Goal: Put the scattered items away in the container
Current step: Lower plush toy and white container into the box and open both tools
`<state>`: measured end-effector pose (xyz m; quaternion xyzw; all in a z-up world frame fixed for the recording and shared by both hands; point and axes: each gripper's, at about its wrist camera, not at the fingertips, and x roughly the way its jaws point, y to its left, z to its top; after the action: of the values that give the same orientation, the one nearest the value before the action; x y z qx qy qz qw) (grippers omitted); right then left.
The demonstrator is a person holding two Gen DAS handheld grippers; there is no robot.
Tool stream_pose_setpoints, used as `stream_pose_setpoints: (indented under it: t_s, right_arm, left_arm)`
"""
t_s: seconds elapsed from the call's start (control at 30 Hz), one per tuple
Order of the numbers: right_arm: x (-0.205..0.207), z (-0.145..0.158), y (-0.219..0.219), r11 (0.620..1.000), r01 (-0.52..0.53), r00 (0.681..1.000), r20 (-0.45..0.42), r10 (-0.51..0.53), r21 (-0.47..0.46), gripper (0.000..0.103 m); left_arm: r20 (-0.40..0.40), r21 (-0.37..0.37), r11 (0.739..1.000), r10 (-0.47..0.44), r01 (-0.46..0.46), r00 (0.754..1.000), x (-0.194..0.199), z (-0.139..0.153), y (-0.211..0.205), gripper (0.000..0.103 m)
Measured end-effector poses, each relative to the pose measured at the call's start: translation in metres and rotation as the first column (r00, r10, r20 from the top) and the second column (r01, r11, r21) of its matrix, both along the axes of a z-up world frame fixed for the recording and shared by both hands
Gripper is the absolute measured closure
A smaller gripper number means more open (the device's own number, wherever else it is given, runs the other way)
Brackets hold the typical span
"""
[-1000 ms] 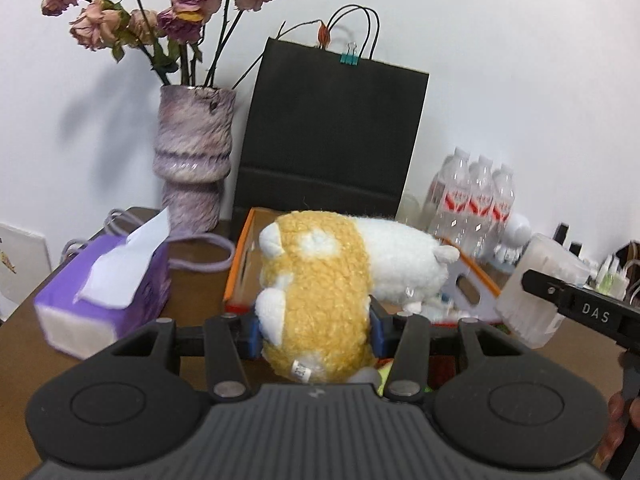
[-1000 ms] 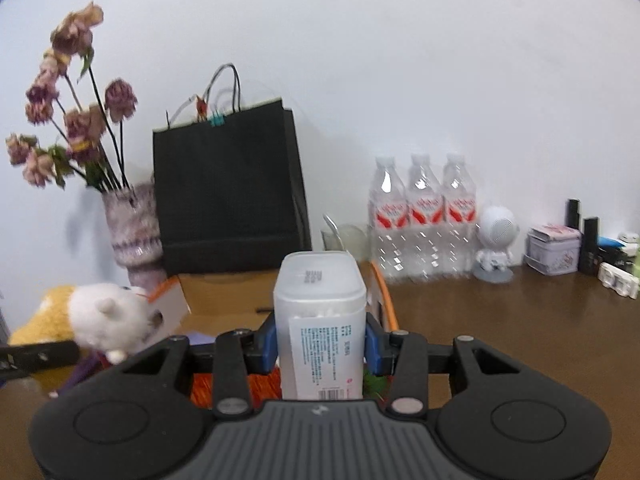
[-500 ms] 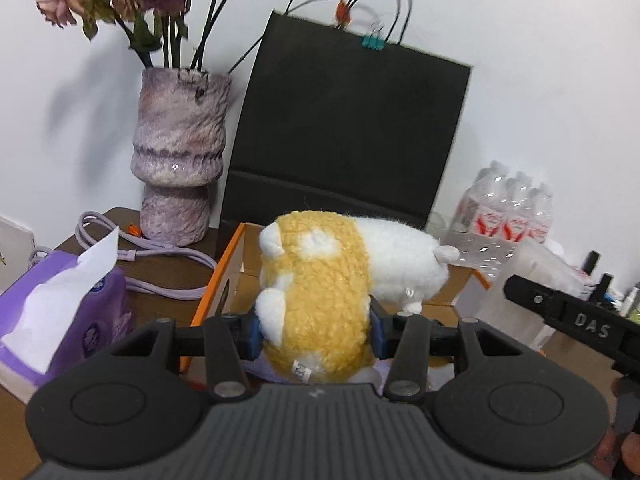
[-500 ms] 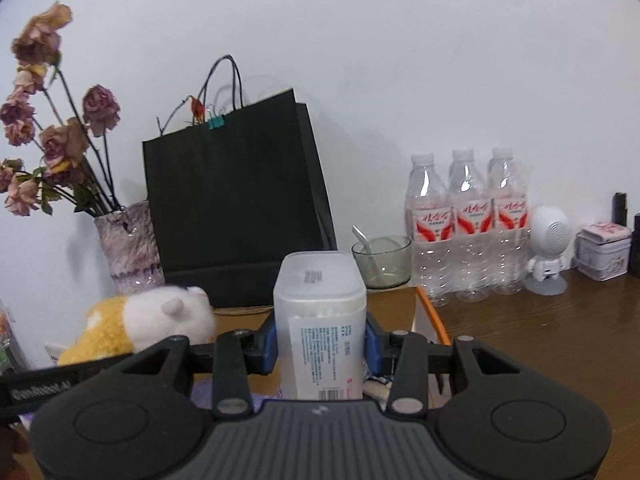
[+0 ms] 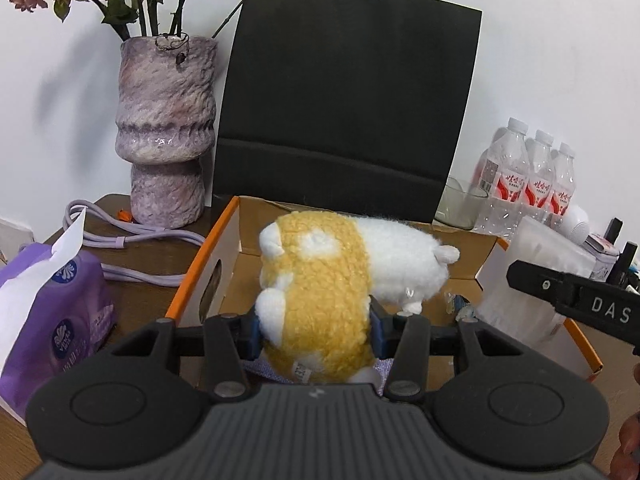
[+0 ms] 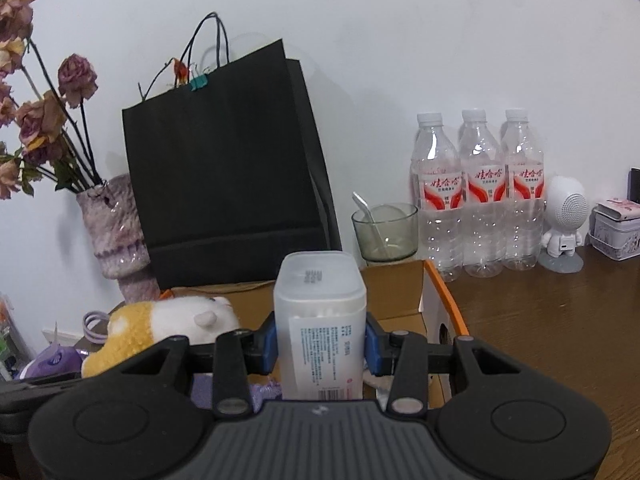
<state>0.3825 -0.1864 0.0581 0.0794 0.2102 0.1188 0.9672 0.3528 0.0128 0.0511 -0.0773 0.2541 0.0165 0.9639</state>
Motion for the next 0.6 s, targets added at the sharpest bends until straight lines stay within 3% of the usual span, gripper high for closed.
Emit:
stream_pose_setpoints:
  t_s: [0.07,0.1,0.13,0.17,0.2,0.23,0.4,0.6]
  right_arm:
    - [0.002,-0.001,0.002,1.000,-0.015,1.000,-0.015,0.015,-0.014,0.063]
    - [0.003,-0.002,0.003,0.999,-0.027,0.999,-0.028,0.027,-0.024,0.062]
    - [0.004,-0.002,0.004,0.999,-0.038,0.999,-0.040,0.036,-0.036,0.058]
    - [0.005,-0.002,0.005,0.998,-0.043,0.998,-0.049,0.040,-0.049,0.035]
    - [0.005,0.000,0.005,0.997,-0.042,0.998,-0.054,0.039,-0.063,0.018]
    - [0.004,0.002,0.004,0.997,-0.039,0.998,-0.048,0.036,-0.072,0.001]
    - [-0.002,0.016,-0.002,0.995,-0.036,0.999,-0.029,0.034,-0.089,0.000]
    - [0.000,0.019,-0.011,0.997,-0.012,0.999,-0.036,0.010,-0.073,0.000]
  left_arm:
    - [0.005,0.027,0.999,0.033,-0.033,0.999,-0.002,0.000,-0.002,0.051]
    - [0.013,0.053,0.997,0.051,-0.052,0.999,-0.003,0.000,-0.004,0.044]
    - [0.017,0.079,0.995,0.063,-0.064,0.998,-0.003,0.002,-0.006,0.023]
    - [0.022,0.097,0.993,0.069,-0.071,0.997,-0.004,0.003,-0.008,0.012]
    - [0.034,0.110,0.991,0.068,-0.071,0.997,-0.006,0.005,-0.010,0.000]
    - [0.049,0.125,0.990,0.060,-0.066,0.997,-0.008,0.007,-0.013,0.000]
    - [0.075,0.179,0.982,0.043,-0.056,0.996,-0.015,0.013,-0.024,0.000]
    - [0.076,0.144,0.988,0.040,-0.051,0.996,-0.015,0.016,-0.023,0.000]
